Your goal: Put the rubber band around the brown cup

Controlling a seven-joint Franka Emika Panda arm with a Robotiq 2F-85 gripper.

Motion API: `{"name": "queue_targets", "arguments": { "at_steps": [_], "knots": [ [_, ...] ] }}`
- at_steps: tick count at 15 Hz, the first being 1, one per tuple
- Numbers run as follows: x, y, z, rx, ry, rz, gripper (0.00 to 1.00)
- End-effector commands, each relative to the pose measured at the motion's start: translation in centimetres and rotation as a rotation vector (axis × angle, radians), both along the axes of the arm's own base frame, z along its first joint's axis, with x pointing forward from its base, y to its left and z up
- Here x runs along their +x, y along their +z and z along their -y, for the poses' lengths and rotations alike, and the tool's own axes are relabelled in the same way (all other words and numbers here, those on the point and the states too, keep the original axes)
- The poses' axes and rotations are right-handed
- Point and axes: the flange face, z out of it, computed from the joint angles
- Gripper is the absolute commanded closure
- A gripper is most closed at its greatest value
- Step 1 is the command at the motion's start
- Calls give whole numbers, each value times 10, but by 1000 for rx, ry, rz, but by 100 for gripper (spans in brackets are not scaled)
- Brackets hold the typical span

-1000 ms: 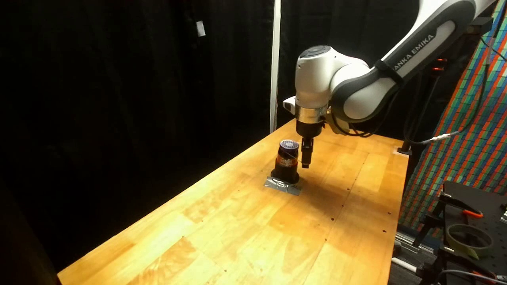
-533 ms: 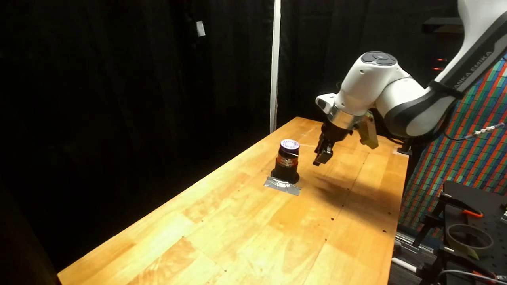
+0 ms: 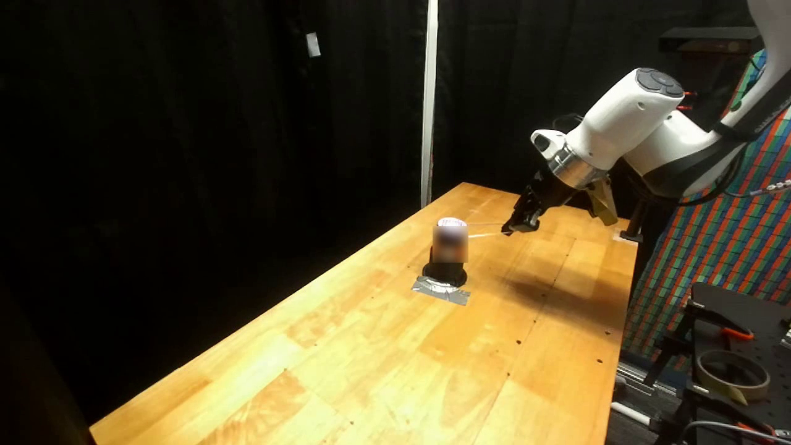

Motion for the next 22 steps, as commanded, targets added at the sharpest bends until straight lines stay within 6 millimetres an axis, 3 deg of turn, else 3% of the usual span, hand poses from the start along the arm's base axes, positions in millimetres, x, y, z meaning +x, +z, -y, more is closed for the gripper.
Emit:
{"name": "queue_targets", "arguments": {
  "at_steps": [1, 5, 8, 12, 17, 22],
  "knots": [
    [-1, 24, 7, 45, 14, 62, 90],
    [12, 48, 7, 87, 62, 130, 88],
    [16, 55, 10, 134, 48, 163, 88],
    [13, 36, 28, 173, -32, 188, 88],
    [-39, -36, 35, 184, -110, 196, 88],
    [-86, -49, 4, 150, 17, 448, 88]
  ]
}}
